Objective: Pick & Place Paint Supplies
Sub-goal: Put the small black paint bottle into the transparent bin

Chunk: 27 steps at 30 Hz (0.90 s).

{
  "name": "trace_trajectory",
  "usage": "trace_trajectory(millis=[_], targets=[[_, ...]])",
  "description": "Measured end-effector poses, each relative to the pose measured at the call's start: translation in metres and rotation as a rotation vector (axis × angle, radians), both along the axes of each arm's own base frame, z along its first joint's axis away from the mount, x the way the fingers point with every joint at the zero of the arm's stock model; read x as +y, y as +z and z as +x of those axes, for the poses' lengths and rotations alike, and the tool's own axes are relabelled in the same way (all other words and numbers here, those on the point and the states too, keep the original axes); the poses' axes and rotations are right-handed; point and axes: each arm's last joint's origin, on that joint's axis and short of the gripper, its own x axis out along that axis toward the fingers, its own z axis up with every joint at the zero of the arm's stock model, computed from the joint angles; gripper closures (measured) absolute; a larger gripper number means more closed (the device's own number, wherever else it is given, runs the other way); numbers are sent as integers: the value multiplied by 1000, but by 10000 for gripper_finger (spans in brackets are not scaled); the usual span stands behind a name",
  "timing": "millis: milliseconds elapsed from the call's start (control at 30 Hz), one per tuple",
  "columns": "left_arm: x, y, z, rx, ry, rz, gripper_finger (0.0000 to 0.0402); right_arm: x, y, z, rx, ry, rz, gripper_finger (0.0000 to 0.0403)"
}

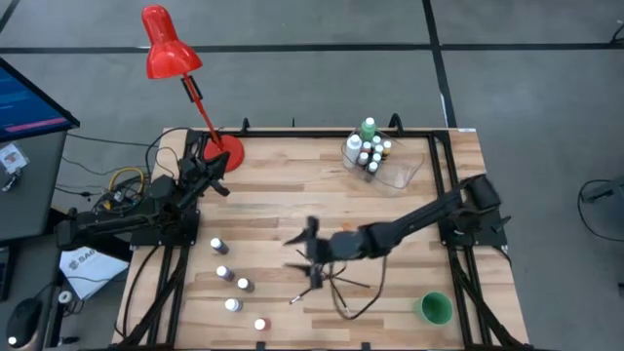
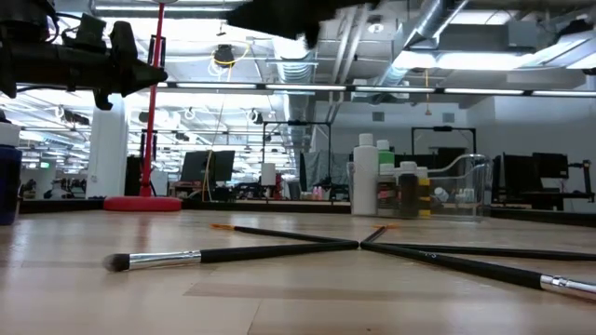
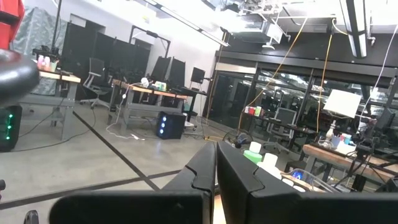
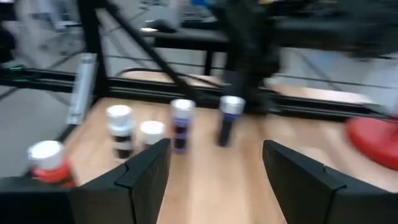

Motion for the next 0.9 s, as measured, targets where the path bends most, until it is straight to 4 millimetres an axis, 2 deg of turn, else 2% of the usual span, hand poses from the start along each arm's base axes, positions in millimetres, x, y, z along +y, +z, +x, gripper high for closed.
trace_trajectory(millis=[233,433,667,900], targets=[[0,0,0,0,0,0,394,25,-15,54,-20,134,-13,152],[0,0,0,0,0,0,394,39,-25,87,-43,220,12,152],[0,0,0,0,0,0,394,46,-37,113,-49,245,19,152],[0,0,0,0,0,0,394,39,-57,134,-33,221,26,152]])
